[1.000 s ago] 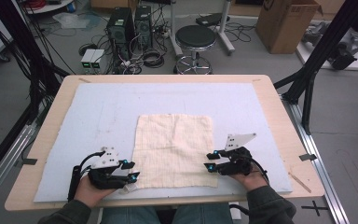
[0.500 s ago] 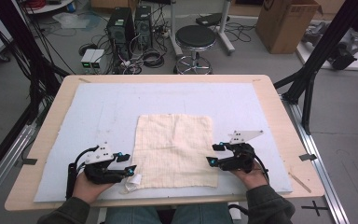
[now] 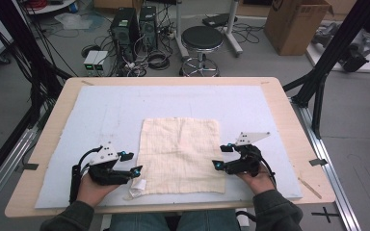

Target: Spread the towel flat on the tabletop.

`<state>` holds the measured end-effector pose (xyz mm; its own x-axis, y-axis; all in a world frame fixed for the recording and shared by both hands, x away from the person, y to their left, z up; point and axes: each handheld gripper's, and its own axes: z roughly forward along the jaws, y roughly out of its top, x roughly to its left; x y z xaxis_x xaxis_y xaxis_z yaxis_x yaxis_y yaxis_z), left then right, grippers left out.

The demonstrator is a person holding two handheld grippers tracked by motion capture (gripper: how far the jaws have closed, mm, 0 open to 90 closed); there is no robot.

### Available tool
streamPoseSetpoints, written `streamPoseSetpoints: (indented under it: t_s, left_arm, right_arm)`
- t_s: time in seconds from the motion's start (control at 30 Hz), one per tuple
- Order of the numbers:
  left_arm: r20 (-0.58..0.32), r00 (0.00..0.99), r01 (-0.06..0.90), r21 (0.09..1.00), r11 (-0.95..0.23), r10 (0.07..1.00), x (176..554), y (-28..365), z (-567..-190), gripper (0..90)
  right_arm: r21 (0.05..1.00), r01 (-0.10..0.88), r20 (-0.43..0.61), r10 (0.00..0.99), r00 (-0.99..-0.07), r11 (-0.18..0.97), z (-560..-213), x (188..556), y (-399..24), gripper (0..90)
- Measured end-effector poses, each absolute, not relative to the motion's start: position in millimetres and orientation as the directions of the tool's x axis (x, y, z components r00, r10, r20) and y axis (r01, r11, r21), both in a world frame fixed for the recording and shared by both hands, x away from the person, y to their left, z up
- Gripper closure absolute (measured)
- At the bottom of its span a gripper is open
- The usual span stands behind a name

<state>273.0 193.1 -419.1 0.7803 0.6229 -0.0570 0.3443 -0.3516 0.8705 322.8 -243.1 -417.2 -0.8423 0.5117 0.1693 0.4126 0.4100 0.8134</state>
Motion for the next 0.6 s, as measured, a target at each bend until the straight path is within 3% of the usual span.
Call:
streamPoseSetpoints:
  t_s: [0.6]
  left_arm:
    - [-0.058, 0.767, 0.348, 0.874, -0.338, 0.639, 281.3, 192.4, -414.3, 36.8]
  right_arm:
    - [0.821, 0.404, 0.166, 0.507, -0.846, 0.405, -412.8, 328.3, -239.2, 22.7]
